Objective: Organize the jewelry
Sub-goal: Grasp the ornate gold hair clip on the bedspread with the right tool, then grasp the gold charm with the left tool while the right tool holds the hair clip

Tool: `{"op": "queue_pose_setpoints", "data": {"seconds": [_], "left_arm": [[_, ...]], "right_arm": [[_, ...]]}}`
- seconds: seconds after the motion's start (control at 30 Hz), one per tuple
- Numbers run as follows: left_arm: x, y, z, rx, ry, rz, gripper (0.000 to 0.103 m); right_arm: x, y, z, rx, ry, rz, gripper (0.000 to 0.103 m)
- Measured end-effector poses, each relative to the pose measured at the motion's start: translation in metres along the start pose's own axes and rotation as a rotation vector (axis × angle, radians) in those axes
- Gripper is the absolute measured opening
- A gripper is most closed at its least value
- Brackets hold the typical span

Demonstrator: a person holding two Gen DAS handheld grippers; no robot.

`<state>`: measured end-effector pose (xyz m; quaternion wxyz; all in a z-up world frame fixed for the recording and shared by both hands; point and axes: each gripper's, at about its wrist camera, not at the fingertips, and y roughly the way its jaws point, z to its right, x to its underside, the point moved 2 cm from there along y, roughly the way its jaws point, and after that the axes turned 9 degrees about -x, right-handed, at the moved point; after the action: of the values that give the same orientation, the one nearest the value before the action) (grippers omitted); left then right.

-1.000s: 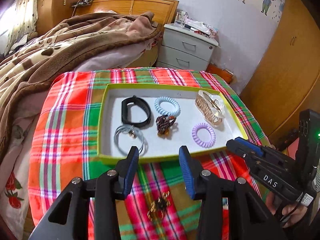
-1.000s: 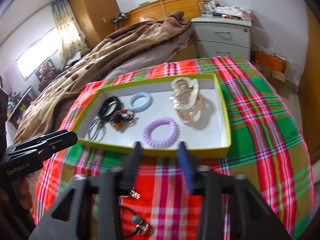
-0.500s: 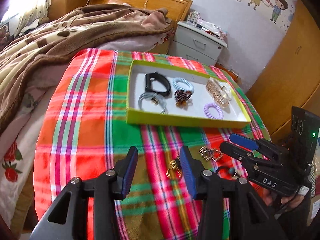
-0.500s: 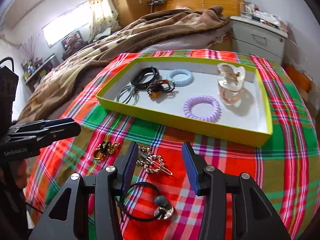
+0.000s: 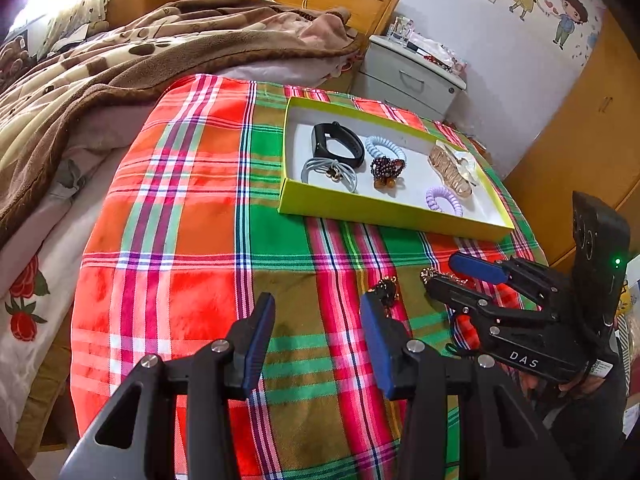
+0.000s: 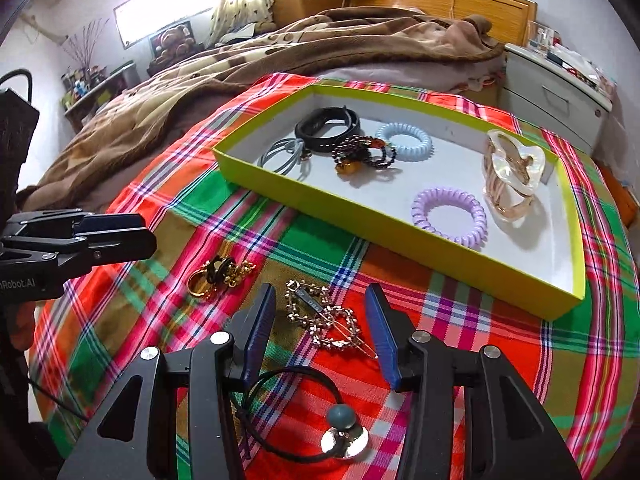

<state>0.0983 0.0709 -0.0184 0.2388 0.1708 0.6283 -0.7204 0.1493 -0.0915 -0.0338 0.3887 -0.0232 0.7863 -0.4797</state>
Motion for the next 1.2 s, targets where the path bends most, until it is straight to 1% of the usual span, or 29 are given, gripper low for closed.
{"op": "queue_pose_setpoints", "data": {"seconds": [0.2, 0.37, 0.4, 0.43, 0.47, 0.5, 0.83, 0.93, 1.2], "left_arm": [[0.0, -0.001, -0.001, -0.001, -0.003, 0.001, 0.046], [0.001, 0.001, 0.0, -0.004, -0.004, -0.008, 0.046], [0.002, 0.002, 0.0, -0.003, -0.004, -0.008, 0.046], [0.002, 0.002, 0.001, -0.001, -0.003, -0.01, 0.046], [0.002, 0.002, 0.001, -0.001, -0.003, -0.011, 0.046], [0.003, 0.002, 0.001, -0.001, -0.002, -0.01, 0.046], [0.003, 0.007, 0.003, 0.004, 0.002, -0.019, 0.046], [0.002, 0.007, 0.003, 0.004, 0.002, -0.018, 0.046], [0.003, 0.008, 0.001, 0.015, 0.01, -0.02, 0.046]], "right_arm": [[0.0, 0.002, 0.002, 0.001, 0.003, -0.008, 0.047], [-0.001, 0.004, 0.002, 0.027, -0.014, -0.017, 0.047], [-0.001, 0.004, 0.004, 0.037, -0.009, -0.016, 0.045], [-0.001, 0.003, 0.007, 0.048, -0.001, -0.015, 0.041], [-0.001, 0.002, 0.01, 0.06, 0.012, -0.011, 0.031], [-0.001, 0.001, 0.013, 0.068, 0.018, -0.009, 0.026], [0.003, -0.012, 0.036, 0.007, 0.138, 0.039, 0.026], [0.005, -0.017, 0.045, 0.017, 0.184, 0.057, 0.026], [0.014, -0.035, 0.059, 0.023, 0.25, 0.099, 0.026]]}}
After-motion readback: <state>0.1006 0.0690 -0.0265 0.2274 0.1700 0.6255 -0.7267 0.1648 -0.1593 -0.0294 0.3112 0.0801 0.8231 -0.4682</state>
